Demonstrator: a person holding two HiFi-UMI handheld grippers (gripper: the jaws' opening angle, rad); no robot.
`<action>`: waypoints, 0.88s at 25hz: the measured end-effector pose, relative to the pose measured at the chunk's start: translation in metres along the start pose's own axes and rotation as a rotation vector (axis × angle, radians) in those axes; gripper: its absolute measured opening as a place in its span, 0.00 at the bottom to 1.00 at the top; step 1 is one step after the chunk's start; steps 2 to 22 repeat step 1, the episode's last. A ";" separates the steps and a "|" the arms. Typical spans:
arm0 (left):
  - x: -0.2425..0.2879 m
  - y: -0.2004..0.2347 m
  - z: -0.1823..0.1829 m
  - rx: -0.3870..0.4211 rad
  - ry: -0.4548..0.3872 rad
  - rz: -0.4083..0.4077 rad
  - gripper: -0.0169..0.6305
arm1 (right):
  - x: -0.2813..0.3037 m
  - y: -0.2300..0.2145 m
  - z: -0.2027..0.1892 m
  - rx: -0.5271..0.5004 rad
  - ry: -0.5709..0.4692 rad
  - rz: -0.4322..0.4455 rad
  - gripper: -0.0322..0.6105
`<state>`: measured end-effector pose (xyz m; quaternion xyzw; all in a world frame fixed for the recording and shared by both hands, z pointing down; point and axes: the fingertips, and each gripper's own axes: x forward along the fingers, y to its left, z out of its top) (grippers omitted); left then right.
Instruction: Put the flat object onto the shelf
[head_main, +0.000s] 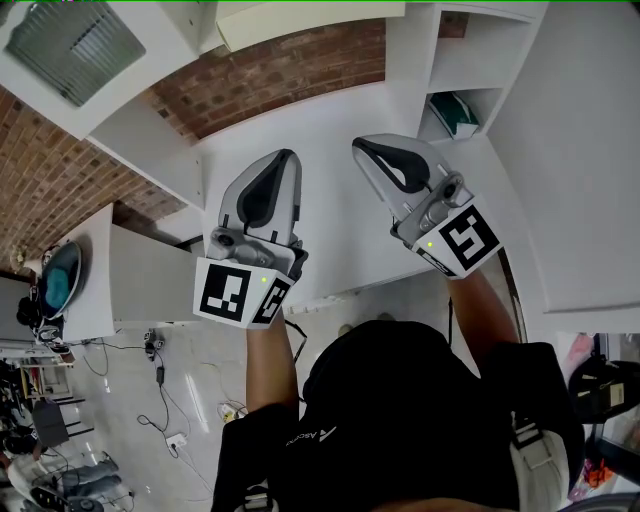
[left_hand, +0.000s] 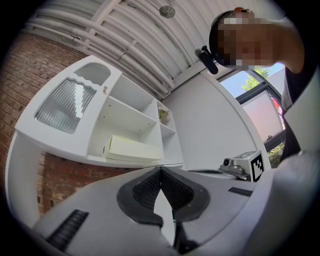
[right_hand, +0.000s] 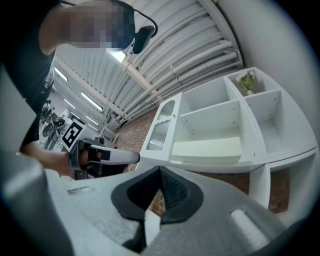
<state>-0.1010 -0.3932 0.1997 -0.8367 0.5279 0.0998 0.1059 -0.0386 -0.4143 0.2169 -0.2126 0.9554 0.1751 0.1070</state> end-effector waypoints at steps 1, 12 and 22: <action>0.000 0.000 0.000 -0.001 -0.001 0.001 0.02 | 0.000 0.000 0.000 0.000 0.000 0.001 0.05; 0.000 0.000 0.000 -0.001 -0.001 0.001 0.02 | 0.000 0.000 0.000 0.000 0.000 0.001 0.05; 0.000 0.000 0.000 -0.001 -0.001 0.001 0.02 | 0.000 0.000 0.000 0.000 0.000 0.001 0.05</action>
